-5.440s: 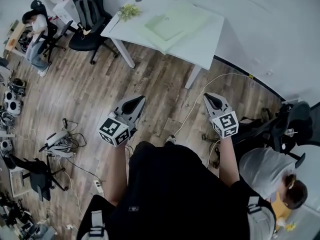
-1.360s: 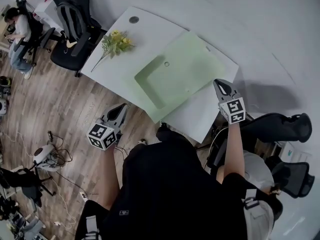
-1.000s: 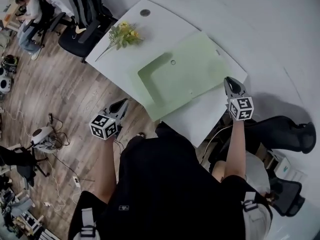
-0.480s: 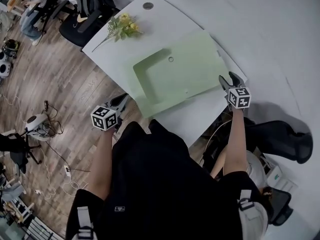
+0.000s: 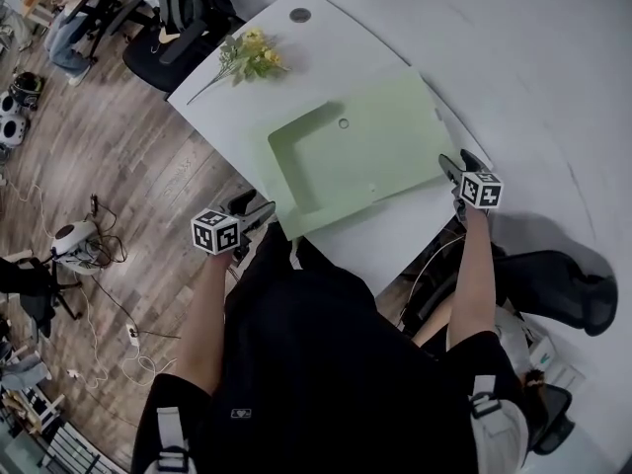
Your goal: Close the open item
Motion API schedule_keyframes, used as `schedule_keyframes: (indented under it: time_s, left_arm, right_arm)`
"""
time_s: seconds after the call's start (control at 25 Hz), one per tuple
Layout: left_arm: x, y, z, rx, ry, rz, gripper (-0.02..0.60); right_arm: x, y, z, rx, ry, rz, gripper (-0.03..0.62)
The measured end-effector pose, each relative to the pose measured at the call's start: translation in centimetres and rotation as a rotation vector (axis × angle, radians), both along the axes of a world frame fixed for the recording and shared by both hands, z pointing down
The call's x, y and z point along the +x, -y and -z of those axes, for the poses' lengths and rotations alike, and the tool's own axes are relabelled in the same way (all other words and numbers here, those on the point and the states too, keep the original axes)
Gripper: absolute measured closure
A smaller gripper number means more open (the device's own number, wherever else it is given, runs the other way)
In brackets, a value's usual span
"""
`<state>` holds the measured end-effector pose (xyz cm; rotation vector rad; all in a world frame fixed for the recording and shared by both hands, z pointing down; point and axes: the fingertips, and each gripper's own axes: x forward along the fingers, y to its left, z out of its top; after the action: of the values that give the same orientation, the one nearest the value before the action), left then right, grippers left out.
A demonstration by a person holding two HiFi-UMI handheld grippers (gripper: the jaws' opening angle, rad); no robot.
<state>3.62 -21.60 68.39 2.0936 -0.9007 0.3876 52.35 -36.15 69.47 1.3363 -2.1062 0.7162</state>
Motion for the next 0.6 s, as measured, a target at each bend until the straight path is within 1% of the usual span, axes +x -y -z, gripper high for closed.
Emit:
schedule_keyframes:
  time_s: [0.08, 0.24, 0.4, 0.6]
  left_arm:
    - [0.1, -0.3, -0.6, -0.023, -0.01, -0.004, 0.273]
    - [0.5, -0.4, -1.3, -0.049, -0.008, -0.011, 0.268]
    - [1.3, -0.1, -1.8, -0.071, -0.019, -0.049, 0.268]
    - [1.5, -0.2, -2.2, -0.081, -0.024, -0.072, 0.268]
  right_arm:
    - [-0.6, -0.1, -0.1, -0.011, 0.013, 0.006, 0.301]
    - [-1.1, -0.4, -0.6, -0.048, 0.041, 0.01, 0.301]
    - [-1.2, -0.4, 0.2, -0.046, 0.072, 0.008, 0.301]
    - [-2.0, -1.3, 2.1, -0.045, 0.114, 0.051, 0.303]
